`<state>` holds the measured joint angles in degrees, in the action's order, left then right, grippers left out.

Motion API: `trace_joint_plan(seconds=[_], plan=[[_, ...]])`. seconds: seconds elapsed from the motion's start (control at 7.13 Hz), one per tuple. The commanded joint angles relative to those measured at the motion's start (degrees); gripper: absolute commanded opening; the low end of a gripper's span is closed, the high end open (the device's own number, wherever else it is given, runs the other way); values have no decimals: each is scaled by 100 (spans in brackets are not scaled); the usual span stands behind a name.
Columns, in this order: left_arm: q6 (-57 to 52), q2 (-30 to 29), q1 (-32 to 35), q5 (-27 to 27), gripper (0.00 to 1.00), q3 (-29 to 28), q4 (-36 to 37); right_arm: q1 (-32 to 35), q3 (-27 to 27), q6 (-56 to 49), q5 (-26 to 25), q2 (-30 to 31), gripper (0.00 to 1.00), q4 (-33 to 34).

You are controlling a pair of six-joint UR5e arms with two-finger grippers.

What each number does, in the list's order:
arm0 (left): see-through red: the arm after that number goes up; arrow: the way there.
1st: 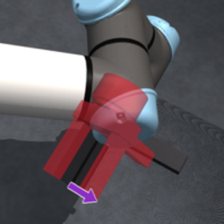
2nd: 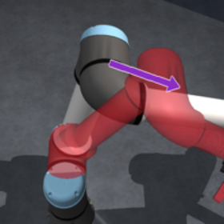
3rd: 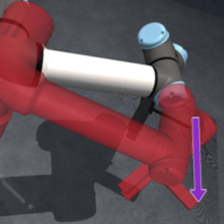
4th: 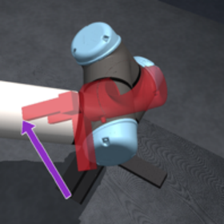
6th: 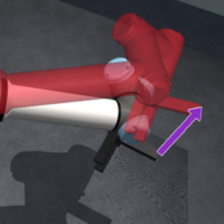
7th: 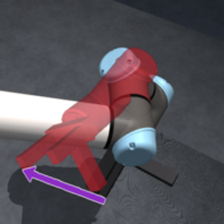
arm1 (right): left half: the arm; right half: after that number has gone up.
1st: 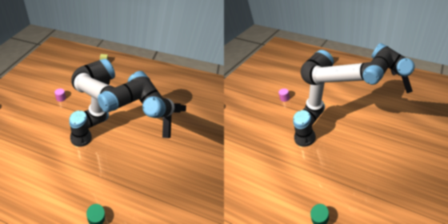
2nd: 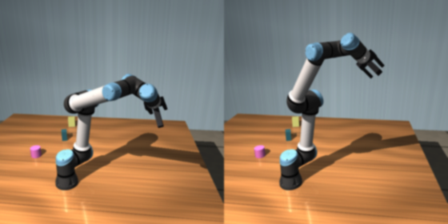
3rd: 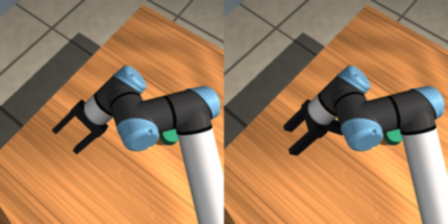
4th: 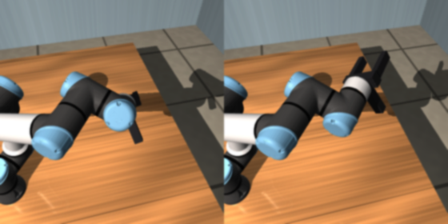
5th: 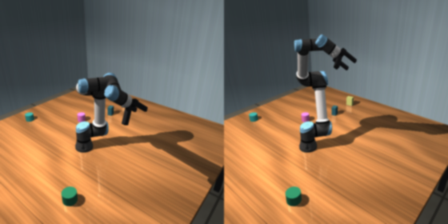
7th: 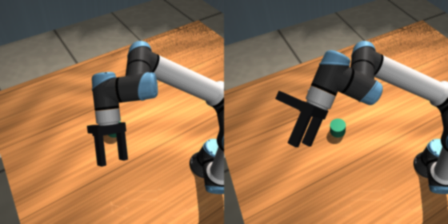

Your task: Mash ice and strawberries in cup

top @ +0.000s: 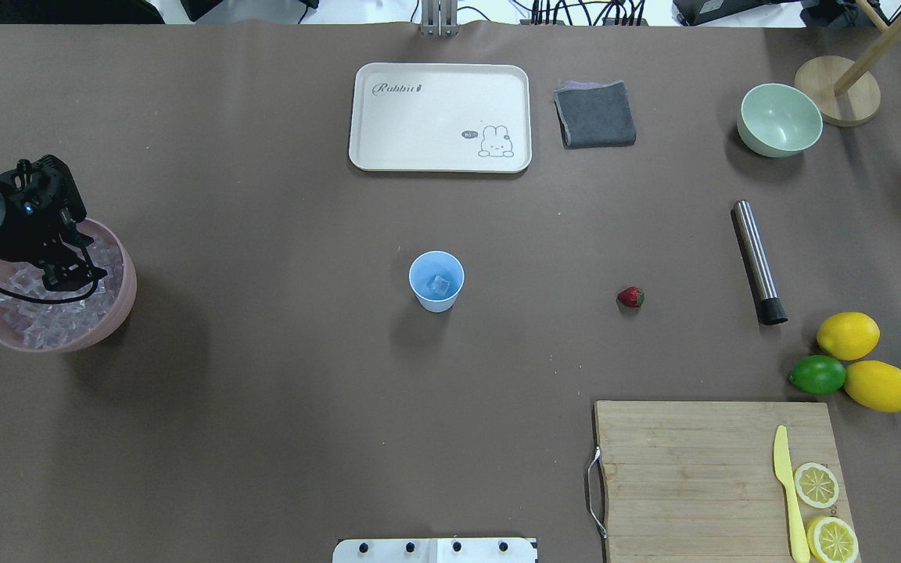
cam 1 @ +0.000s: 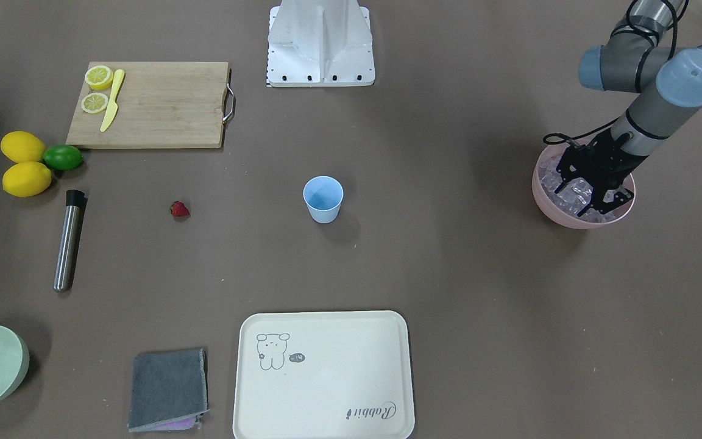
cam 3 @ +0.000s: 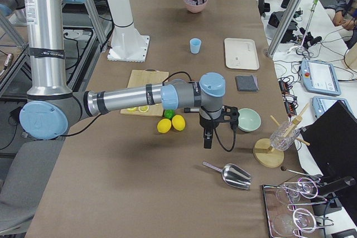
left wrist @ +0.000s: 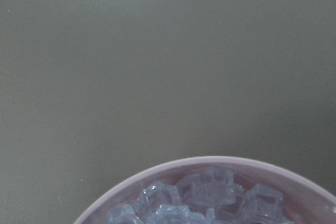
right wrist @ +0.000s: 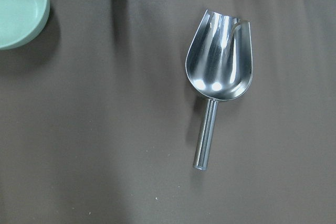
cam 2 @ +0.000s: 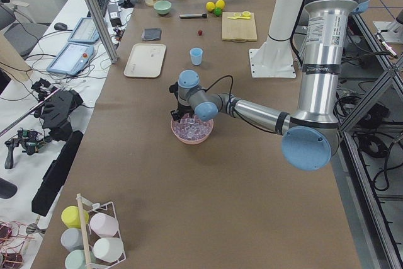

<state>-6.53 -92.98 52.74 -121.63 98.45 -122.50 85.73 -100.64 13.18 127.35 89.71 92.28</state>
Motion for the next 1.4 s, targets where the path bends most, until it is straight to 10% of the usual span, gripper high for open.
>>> trace_joint_plan(seconds=[0.0, 0.98, 1.12, 1.26], plan=[[-15, 95, -1, 34, 0, 34, 7, 5, 0, 0, 0, 2, 100, 0], [-15, 298, 228, -379, 0, 368, 25, 5, -17, 0, 0, -6, 100, 0], [-15, 307, 228, -397, 82, 360, 25, 5, -61, 0, 0, 2, 100, 0], [-15, 316, 228, -397, 97, 377, -10, 5, -88, -8, -9, -24, 100, -9]])
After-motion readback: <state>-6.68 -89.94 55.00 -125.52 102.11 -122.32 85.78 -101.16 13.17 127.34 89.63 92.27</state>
